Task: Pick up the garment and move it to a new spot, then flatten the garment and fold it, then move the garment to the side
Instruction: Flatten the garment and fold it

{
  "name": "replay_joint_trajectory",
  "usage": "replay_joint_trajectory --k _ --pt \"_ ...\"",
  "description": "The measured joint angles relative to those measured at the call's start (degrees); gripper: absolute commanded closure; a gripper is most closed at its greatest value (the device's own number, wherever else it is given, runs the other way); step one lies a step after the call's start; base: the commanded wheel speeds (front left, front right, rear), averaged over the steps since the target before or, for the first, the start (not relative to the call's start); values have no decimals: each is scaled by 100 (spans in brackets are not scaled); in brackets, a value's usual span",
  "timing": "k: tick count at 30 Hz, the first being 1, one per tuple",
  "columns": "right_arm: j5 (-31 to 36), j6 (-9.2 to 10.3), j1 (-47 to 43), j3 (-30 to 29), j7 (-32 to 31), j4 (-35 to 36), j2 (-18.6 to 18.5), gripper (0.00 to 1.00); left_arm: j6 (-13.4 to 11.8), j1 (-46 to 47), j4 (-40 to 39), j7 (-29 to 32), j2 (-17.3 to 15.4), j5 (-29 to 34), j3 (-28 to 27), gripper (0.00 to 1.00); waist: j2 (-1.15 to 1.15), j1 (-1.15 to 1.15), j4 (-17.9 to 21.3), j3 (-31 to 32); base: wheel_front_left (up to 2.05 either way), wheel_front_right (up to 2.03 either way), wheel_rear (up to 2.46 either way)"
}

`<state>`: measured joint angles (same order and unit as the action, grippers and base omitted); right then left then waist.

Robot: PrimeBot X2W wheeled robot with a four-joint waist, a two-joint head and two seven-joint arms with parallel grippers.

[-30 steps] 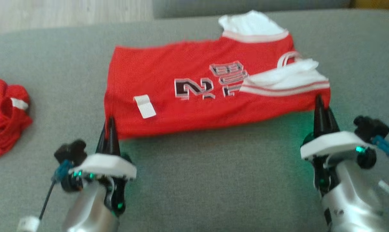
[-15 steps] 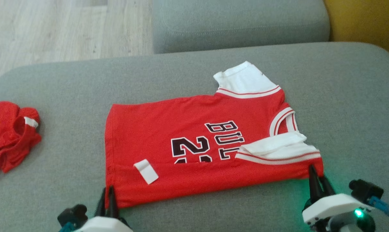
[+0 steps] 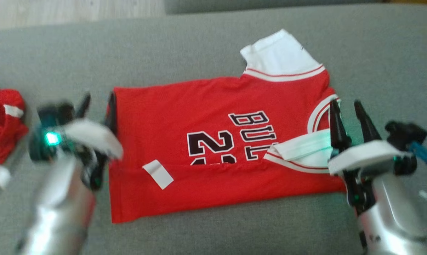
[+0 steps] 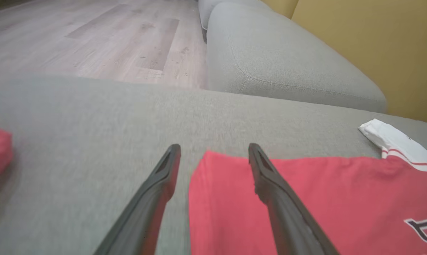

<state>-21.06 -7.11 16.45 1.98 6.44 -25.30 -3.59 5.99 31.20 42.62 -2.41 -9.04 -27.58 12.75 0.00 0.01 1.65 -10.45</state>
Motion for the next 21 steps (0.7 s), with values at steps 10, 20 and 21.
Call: replay_joint_trajectory --k 10,20,21 --pt "12 0 797 453 22 -132 -16 0 115 1319 297 1551 -591 -226 303 0 0 1 48 -813 0 0 0" --pt "-122 0 1053 620 197 -448 -66 0 158 1298 165 1906 -824 -875 790 0 0 -1 177 -970 0 0 0" --pt "-122 0 1074 635 216 -466 -73 0 158 1287 166 1906 -859 -914 811 0 0 -1 185 -971 0 0 0"
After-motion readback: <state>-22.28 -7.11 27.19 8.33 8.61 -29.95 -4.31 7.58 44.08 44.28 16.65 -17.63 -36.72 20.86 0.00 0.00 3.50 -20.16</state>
